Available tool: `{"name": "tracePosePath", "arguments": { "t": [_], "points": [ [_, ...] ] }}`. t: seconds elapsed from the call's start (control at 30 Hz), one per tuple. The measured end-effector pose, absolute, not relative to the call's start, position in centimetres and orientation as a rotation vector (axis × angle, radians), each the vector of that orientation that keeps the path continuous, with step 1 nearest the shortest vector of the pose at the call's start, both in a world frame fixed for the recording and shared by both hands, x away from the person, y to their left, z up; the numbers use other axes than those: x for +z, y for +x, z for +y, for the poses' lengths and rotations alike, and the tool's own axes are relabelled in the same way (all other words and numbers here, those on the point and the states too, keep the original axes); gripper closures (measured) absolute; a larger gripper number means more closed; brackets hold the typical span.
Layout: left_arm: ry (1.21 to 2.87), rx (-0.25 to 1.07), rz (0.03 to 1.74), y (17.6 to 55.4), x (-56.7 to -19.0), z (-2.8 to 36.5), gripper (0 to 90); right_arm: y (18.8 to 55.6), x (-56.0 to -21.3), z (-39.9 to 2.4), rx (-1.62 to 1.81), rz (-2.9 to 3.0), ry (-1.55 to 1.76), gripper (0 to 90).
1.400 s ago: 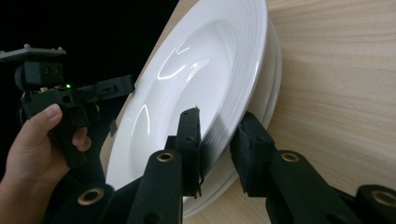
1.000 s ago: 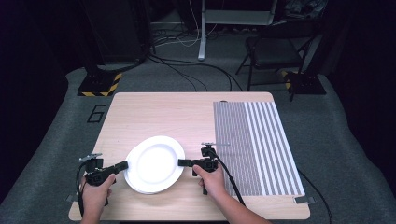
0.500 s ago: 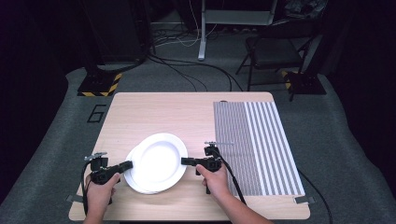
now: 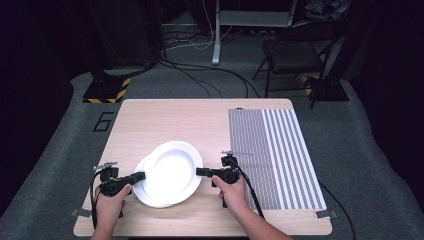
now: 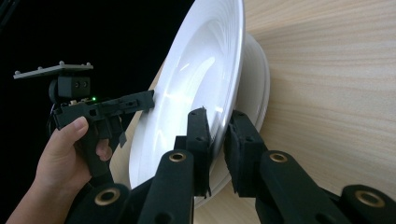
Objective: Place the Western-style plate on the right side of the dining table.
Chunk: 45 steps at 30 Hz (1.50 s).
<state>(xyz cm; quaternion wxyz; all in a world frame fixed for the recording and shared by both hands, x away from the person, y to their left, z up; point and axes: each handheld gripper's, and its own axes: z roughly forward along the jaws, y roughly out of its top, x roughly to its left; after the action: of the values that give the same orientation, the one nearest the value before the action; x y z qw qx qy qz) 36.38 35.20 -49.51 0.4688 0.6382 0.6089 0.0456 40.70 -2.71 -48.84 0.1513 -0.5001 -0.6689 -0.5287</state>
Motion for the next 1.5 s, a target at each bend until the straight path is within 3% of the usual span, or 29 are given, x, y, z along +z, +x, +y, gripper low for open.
{"name": "tracePosePath", "arguments": {
  "t": [0.1, 0.27, 0.6, 1.27, 1.5],
  "points": [
    [1.578, 0.108, 1.484, 36.4, -49.5, 34.9, 71.5, 40.6, -48.8, -2.9, -1.524, -1.912, -1.438, 80.8],
    [1.566, 0.112, 1.493, 36.4, -49.4, 34.5, 57.8, 40.6, -49.0, -3.0, -1.532, -1.897, -1.432, 81.1],
    [1.567, 0.072, 1.469, 36.5, -49.8, 33.5, 50.8, 40.5, -49.1, -3.1, -1.549, -1.887, -1.431, 81.1],
    [1.585, 0.095, 1.46, 36.0, -50.1, 32.5, 45.0, 40.3, -49.5, -3.3, -1.572, -1.864, -1.453, 80.3],
    [1.612, 0.131, 1.441, 35.7, -49.5, 32.0, 46.0, 40.3, -49.7, -3.4, -1.565, -1.889, -1.509, 75.9]
  ]
}}
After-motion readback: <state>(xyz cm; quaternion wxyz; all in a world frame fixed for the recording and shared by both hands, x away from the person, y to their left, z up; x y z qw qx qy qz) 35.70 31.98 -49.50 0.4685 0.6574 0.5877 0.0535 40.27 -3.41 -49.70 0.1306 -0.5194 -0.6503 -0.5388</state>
